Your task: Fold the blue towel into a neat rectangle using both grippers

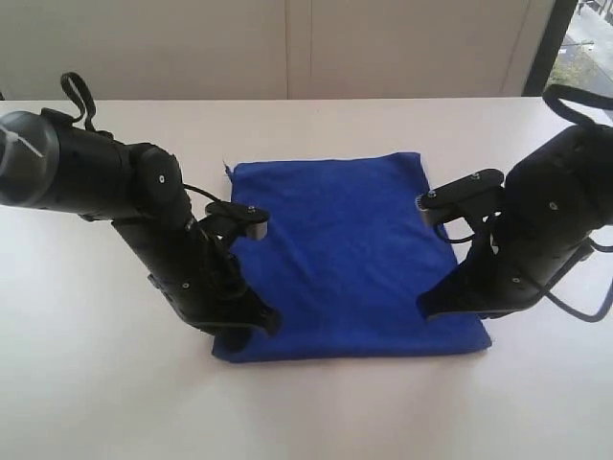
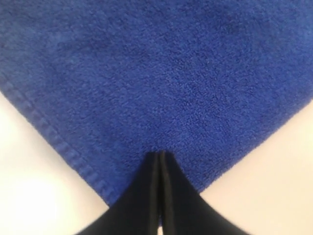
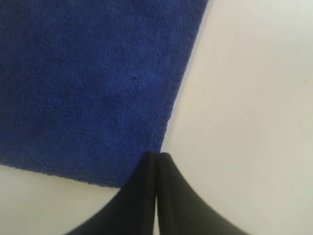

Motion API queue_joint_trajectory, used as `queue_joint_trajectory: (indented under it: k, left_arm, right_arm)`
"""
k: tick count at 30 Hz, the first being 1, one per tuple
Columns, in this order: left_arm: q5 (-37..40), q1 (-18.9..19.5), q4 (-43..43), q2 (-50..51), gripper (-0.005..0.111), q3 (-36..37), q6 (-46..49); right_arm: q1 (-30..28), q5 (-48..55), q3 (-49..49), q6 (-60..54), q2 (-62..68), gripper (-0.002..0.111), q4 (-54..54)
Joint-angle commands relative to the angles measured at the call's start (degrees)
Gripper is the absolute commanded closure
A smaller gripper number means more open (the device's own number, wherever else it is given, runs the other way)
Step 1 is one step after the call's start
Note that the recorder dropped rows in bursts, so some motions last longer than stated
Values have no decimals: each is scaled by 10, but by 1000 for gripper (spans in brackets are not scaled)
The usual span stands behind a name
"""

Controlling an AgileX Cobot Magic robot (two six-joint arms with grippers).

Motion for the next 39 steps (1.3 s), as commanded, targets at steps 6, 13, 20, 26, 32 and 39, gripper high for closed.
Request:
queue_joint_trajectory:
  k: [6, 13, 20, 26, 32, 39]
  left_arm:
    - [59, -2, 129, 13, 107, 11, -67]
    - [59, -2, 129, 13, 107, 11, -70]
    - [49, -2, 129, -16, 107, 11, -70]
    - [44, -2, 127, -50, 107, 11, -72]
    - [45, -2, 127, -63, 107, 11, -87]
    - [48, -2, 127, -74, 107, 11, -108]
  right_arm:
    - [-5, -10, 2, 2, -5, 108, -1]
    - [-5, -13, 2, 2, -5, 108, -1]
    - [-5, -21, 2, 2, -5, 108, -1]
    - [-5, -19, 2, 2, -5, 108, -1]
    - [-5, -12, 2, 2, -17, 108, -1]
    - [-5, 14, 3, 2, -61, 108, 2]
